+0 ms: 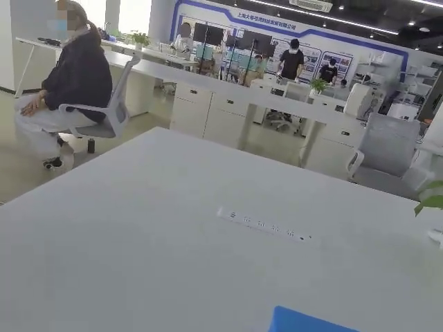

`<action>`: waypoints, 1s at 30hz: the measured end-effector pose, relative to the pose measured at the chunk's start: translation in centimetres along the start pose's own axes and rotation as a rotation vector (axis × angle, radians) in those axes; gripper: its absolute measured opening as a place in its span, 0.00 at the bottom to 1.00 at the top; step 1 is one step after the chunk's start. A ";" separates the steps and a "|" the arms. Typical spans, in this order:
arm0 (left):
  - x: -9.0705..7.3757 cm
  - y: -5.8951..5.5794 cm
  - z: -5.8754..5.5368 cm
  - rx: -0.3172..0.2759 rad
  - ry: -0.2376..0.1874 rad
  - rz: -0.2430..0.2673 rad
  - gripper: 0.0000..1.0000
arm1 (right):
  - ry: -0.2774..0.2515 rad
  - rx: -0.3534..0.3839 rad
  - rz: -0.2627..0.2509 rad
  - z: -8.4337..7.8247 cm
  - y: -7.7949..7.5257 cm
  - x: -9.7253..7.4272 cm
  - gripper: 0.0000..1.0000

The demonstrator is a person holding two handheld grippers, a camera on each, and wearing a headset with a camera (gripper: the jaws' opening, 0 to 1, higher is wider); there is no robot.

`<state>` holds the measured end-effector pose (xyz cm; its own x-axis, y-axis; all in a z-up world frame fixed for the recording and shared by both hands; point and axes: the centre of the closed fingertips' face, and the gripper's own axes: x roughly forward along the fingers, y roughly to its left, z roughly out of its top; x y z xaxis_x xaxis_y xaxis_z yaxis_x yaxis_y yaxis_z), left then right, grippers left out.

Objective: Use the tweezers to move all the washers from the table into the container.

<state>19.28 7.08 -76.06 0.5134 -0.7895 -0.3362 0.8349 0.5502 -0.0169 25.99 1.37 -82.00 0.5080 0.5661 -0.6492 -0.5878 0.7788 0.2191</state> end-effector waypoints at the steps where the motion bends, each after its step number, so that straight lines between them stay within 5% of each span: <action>1: 0.0 0.0 0.0 0.003 0.002 0.000 0.99 | 0.003 -0.010 0.000 0.0 0.1 0.0 0.05; 11: 0.0 0.1 -0.2 0.009 0.013 0.005 0.97 | 0.058 -0.253 -0.027 -0.4 1.2 0.4 0.04; 18: 0.0 0.0 -0.3 0.012 0.017 0.001 0.97 | 0.029 -0.229 -0.032 -0.1 0.6 0.0 0.04; 30: 0.1 0.0 -0.5 0.015 0.025 0.001 0.96 | -0.082 -0.187 -0.044 4.6 -0.1 -3.2 0.04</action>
<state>19.24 7.12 -76.53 0.5094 -0.7818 -0.3596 0.8373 0.5467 -0.0024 27.29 0.66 -76.60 0.5812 0.5584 -0.5920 -0.6663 0.7441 0.0477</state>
